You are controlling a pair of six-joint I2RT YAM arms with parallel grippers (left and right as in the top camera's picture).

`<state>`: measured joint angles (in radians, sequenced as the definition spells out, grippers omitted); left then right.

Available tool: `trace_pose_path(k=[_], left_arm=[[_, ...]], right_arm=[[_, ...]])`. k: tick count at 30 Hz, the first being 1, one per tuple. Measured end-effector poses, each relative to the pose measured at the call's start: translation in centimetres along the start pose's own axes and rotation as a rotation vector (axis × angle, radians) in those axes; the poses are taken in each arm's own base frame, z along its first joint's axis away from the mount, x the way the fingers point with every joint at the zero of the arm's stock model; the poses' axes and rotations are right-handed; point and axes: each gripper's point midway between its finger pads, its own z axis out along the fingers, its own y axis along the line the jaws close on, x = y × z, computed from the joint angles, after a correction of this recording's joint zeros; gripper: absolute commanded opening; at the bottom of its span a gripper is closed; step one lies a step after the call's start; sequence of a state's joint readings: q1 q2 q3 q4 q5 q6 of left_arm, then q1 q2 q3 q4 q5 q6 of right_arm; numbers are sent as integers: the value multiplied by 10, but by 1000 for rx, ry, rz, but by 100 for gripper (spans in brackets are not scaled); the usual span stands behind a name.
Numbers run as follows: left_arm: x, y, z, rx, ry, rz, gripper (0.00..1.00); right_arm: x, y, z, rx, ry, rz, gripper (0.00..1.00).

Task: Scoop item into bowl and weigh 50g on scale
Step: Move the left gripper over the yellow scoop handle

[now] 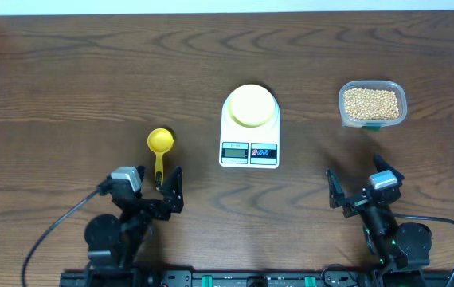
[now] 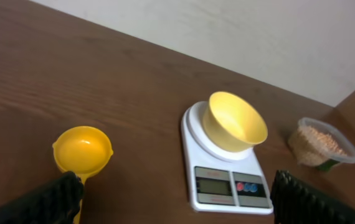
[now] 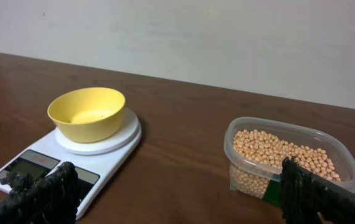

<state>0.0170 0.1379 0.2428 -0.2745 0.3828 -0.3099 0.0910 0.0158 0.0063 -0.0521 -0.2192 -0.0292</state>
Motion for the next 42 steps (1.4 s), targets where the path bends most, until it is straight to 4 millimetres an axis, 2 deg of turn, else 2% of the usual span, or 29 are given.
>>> trace_pose_path(k=[4,11,15,19,27,42], left_arm=[[-31,-15,-6,-30,75,-35,98],[-50,-18,4,-125,361,-25,97],[-72,-20,19,-153,489,-1,98],[-91,-18,47,-154,534,29,98],[-64,1,68,-182,666,-2,97],[-58,5,72,-186,692,-3,98]], right_arm=[[0,0,0,0,0,0,99],[0,-1,0,3,2,0,99],[0,-1,0,4,1,0,99],[0,-1,0,5,1,0,99],[0,-1,0,4,2,0,99],[0,-1,0,4,2,0,99]])
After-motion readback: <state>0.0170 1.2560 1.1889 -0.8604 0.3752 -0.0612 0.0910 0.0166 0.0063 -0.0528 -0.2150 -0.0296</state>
